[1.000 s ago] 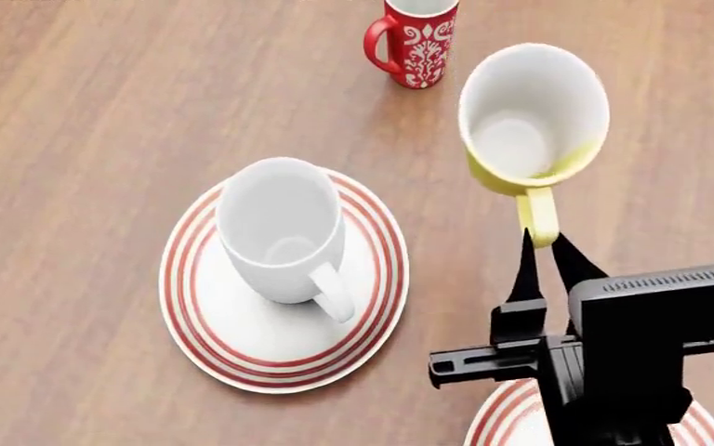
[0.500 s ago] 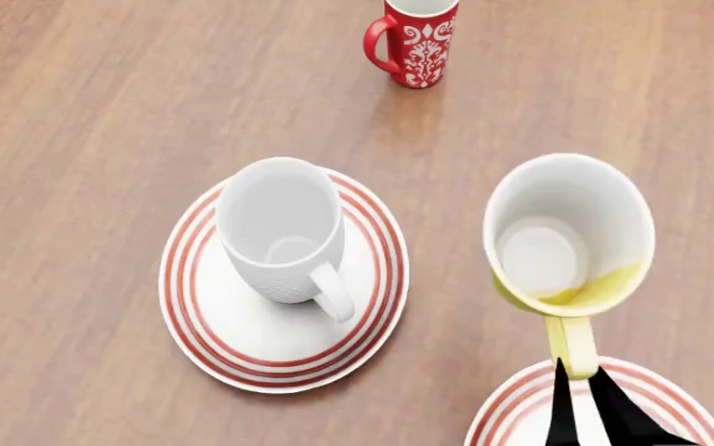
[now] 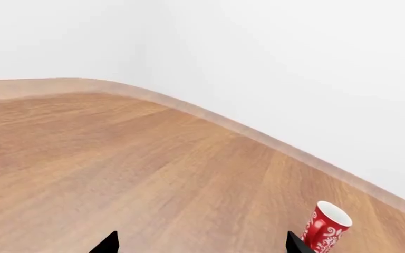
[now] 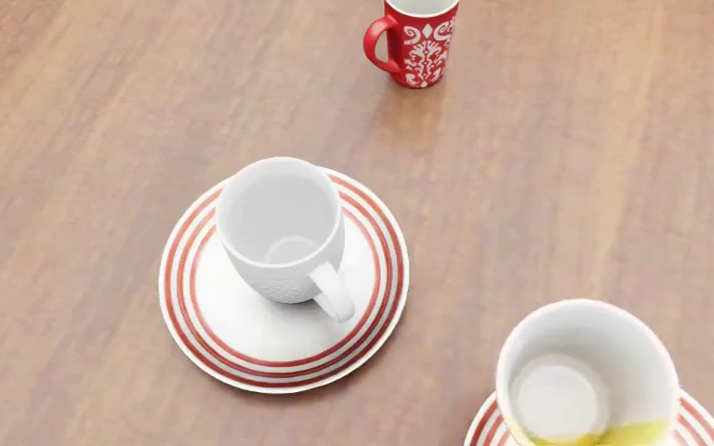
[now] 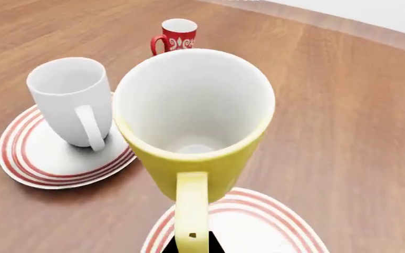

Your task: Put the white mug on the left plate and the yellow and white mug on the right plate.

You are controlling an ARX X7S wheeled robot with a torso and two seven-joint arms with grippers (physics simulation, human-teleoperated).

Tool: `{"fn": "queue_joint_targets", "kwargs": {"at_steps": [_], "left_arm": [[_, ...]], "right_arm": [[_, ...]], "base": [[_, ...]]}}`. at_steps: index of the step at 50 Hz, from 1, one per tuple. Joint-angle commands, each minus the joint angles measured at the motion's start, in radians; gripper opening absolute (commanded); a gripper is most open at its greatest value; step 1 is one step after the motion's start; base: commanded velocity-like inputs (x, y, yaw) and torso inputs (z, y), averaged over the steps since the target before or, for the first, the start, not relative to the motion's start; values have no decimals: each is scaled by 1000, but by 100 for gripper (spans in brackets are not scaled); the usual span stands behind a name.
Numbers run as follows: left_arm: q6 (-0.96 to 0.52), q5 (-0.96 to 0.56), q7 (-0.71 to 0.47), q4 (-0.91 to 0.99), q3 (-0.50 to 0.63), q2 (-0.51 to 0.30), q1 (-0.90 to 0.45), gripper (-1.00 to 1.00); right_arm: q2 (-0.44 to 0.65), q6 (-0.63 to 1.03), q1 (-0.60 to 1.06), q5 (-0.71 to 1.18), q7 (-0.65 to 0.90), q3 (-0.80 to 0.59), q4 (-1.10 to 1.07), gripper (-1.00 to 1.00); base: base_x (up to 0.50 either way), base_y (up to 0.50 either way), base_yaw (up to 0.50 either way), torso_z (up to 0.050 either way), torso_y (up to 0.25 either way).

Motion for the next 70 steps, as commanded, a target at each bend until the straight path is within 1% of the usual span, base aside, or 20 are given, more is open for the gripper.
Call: {"fn": "queue_joint_targets", "kwargs": {"at_steps": [1,9,14,16,21,24,27,34,45,57,70], "left_arm": [[1,-10,-6,-11,-4,-4,-10,100],[2,2,-3,-8,7,-2,-6,100],[4,2,-2,-8,7,-4,-2,100],[3,3,-3,-9,8,-5,-1,100],[5,-1,-5,-1,5,-10,6,100],[2,-7,-9,0,5,-12,5,100],[1,-9,-11,0,4,-13,4,100],[3,-10,-10,-4,6,-15,2,100],[2,-16,-14,-8,8,-18,-5,100],[4,-7,-11,-14,18,-16,-6,100],[10,-17,-16,-1,7,-25,9,100]], "right_arm": [[-2,-169,-170,-59,2,-16,16,-100],[-56,-267,-193,-90,-57,-32,113,-100],[-100,-285,-196,-102,-102,-16,140,-100],[-153,-271,-198,-119,-155,12,135,-100],[-358,-249,-198,-187,-373,127,127,-100],[-425,-242,-196,-202,-447,177,116,-100],[-458,-249,-194,-215,-480,195,127,-100],[-477,-285,-198,-199,-499,217,164,-100],[-477,-322,-198,-143,-500,254,223,-100],[-437,-335,-142,-133,-473,197,323,-100],[-413,-357,-109,-115,-462,173,411,-100]], "base": [[0,0,0,0,0],[0,0,0,0,0],[0,0,0,0,0],[0,0,0,0,0],[0,0,0,0,0],[0,0,0,0,0],[0,0,0,0,0],[0,0,0,0,0],[0,0,0,0,1],[0,0,0,0,0],[0,0,0,0,0]]}}
